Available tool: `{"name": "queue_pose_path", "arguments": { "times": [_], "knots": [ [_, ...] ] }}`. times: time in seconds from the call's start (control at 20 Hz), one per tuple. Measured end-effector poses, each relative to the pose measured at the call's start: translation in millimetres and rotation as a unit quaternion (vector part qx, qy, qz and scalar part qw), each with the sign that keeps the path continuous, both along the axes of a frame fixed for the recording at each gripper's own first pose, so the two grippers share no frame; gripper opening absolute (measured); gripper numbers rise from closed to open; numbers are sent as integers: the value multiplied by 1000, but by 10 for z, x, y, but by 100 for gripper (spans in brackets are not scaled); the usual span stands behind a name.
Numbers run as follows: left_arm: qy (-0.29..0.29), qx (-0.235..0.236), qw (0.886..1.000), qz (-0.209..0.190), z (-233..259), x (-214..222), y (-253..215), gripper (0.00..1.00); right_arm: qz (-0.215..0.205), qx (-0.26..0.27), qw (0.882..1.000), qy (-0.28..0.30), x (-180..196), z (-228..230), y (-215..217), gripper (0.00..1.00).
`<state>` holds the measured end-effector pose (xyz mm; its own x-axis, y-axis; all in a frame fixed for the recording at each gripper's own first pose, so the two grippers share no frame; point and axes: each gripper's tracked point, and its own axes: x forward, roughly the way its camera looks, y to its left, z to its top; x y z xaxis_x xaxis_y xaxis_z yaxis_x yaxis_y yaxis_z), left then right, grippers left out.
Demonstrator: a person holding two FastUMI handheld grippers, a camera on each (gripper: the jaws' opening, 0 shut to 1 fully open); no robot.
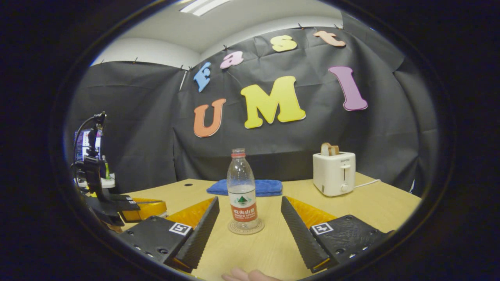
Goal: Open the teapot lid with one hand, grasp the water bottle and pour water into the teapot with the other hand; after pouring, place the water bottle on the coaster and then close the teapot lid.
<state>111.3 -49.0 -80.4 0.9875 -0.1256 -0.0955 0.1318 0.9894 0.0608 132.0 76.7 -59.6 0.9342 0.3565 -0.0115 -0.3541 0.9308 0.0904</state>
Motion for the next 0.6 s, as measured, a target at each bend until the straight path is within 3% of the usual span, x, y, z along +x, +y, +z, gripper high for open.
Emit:
{"name": "queue_pose_path", "arguments": {
  "times": [0.4, 0.5, 0.55, 0.6],
  "knots": [
    [22, -2, 1000, -5, -89, 4, -66, 8, -11, -1, 1000, 0, -46, 29, -76, 95],
    [23, 0, 1000, 13, -74, -14, 3, 10, -16, -2, 1000, 1, -80, 51, -103, 95],
    [18, -3, 1000, 15, -36, -19, 3, 26, -18, -2, 1000, 2, -96, 64, -108, 95],
    [11, -6, 1000, 21, 31, -42, 13, 48, -21, -3, 1000, 2, -123, 94, -120, 95]
  ]
}}
